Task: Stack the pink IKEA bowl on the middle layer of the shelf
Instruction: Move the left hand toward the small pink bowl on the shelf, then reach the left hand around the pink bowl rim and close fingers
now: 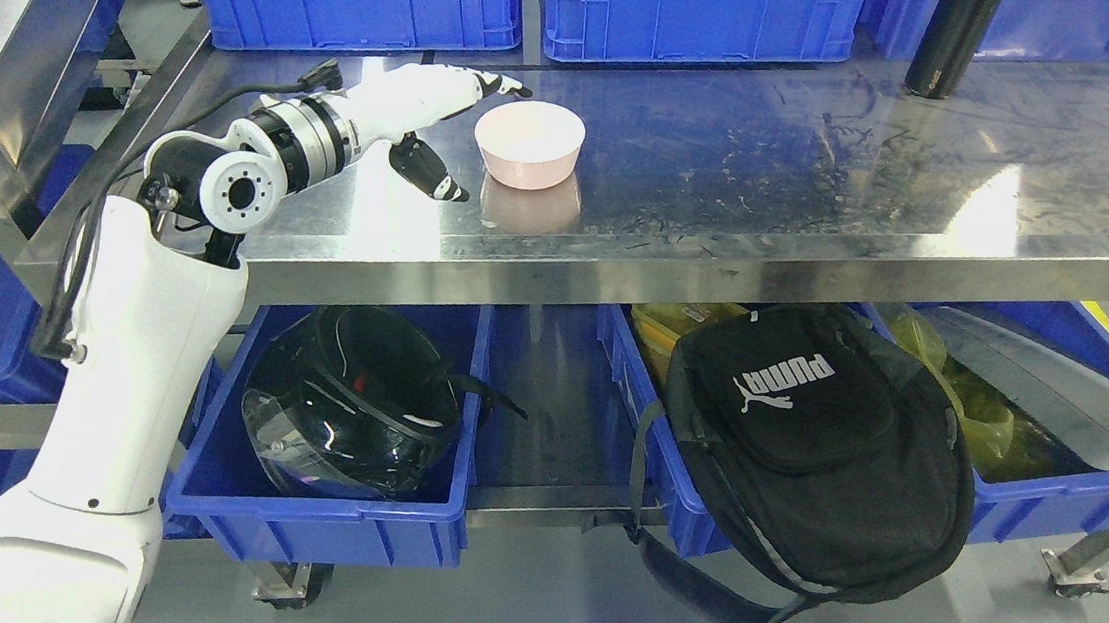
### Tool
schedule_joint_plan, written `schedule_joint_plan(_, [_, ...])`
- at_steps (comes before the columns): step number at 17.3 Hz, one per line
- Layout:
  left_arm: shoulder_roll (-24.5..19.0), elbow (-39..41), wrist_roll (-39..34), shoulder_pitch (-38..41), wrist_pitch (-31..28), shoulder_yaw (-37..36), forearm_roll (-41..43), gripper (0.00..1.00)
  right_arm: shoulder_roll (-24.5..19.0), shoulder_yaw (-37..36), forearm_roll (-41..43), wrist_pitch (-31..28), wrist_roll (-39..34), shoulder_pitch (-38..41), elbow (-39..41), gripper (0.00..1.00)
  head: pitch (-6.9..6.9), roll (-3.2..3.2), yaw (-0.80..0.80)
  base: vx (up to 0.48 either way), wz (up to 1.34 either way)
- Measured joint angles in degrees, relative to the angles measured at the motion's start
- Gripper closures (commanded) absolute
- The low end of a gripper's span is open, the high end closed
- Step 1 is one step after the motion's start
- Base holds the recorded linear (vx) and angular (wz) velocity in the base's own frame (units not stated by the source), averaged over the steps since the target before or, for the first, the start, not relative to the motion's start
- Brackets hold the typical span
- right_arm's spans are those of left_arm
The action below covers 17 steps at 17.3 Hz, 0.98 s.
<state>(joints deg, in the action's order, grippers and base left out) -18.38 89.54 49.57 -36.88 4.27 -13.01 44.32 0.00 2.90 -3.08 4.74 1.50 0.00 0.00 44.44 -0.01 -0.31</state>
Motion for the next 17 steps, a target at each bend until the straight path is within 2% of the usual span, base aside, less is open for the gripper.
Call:
schedule_joint_plan(3, [1.15,0.32,4.9,-0.71,0.0,-1.56,6.78,0.17,0.0,0.0,0.0,0.0,0.0,0.0,0.0,0.0,0.0,0.0,0.0,0.0,0.0])
schedule_joint_plan(6, [2.49,0.24,6.37,-1.35,0.0,-2.71,12.45,0.17,0.0,0.0,0.0,0.0,0.0,0.0,0.0,0.0,0.0,0.0,0.0,0.0,0.0])
schedule_joint_plan(9, [3.61,-0.04,6.74,-2.18,0.0,-3.53,16.28,0.05,0.0,0.0,0.0,0.0,0.0,0.0,0.0,0.0,0.0,0.0,0.0,0.0,0.0])
schedule_joint_plan(10, [3.89,-0.15,6.89,-2.39,-0.03,-3.75,17.06,0.05,0.0,0.0,0.0,0.0,0.0,0.0,0.0,0.0,-0.01,0.0,0.0,0.0,0.0])
schedule_joint_plan(12, [4.34,-0.34,7.06,-2.69,-0.12,-4.1,18.3,0.14,0.0,0.0,0.0,0.0,0.0,0.0,0.0,0.0,-0.01,0.0,0.0,0.0,0.0])
schedule_joint_plan(17, [5.08,-1.12,6.81,-3.02,-0.1,-4.63,19.94,0.17,0.0,0.0,0.0,0.0,0.0,0.0,0.0,0.0,0.0,0.0,0.0,0.0,0.0])
